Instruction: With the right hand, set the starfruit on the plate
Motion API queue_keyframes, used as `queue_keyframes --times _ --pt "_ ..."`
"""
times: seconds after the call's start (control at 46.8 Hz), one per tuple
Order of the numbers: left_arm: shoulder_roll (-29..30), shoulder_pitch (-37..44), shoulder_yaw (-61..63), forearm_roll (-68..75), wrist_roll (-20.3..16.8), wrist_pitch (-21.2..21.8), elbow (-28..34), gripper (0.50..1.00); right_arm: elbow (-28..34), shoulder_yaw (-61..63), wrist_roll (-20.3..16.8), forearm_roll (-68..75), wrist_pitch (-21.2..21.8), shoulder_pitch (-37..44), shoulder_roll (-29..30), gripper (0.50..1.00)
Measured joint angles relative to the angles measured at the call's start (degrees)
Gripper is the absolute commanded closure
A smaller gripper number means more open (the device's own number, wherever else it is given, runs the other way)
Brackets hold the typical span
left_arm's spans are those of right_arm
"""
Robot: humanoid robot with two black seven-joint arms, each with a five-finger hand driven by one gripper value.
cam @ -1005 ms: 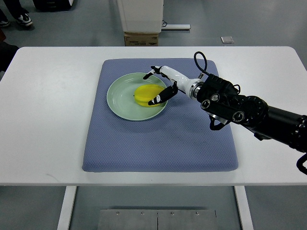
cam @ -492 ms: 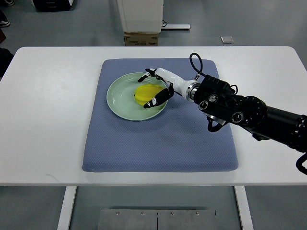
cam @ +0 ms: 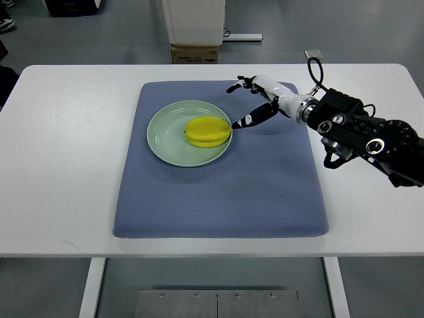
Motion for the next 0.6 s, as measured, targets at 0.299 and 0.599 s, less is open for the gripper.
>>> queue_keyframes --times 0.299,0.599 --pt "0.0 0.0 0.0 0.0 0.0 0.0 0.0 0.5 -0.8 9.2 -0.1 3.0 -0.9 -4.1 -2.3 0.5" --pt "0.0 0.0 0.0 0.0 0.0 0.0 0.0 0.5 -4.2 20.9 -0.1 3.6 -4.5 -8.9 -2.1 0.502"
